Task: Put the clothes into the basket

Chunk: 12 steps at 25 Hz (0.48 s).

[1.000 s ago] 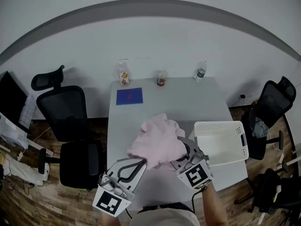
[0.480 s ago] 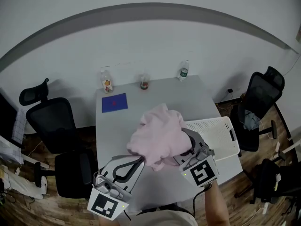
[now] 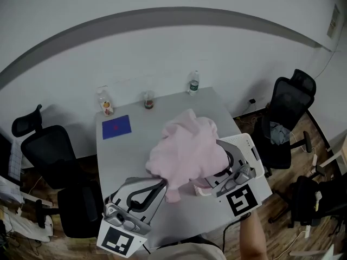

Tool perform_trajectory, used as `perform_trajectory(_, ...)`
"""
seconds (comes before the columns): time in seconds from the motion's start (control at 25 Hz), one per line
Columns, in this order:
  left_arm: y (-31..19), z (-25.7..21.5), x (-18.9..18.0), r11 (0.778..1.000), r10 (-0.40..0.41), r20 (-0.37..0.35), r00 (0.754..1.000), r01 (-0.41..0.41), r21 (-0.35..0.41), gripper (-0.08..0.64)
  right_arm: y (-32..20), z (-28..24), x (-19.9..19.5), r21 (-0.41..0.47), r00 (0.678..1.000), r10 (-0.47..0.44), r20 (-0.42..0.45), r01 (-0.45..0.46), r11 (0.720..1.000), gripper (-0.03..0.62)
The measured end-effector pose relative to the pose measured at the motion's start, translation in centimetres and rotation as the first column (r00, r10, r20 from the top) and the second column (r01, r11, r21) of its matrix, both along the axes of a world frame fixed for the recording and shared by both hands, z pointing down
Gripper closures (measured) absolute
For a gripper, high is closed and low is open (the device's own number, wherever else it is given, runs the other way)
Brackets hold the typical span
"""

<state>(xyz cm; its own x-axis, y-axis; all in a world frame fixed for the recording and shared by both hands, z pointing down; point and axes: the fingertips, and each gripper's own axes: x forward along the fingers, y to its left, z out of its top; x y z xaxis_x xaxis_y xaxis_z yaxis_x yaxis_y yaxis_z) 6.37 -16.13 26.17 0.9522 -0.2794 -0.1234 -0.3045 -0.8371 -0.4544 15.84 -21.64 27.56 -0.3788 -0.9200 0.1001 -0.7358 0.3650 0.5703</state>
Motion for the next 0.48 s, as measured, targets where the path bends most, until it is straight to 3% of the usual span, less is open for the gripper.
perform_trajectory(0.48, 1.3, -2.9, 7.5, 0.985, 0.16, -0.04, 0.986, -0.157, 0.065, 0.554, 3.1, -3.5, 8.4, 0.059, 0.987, 0.159, -0.027, -0.157, 0.986, 0.419)
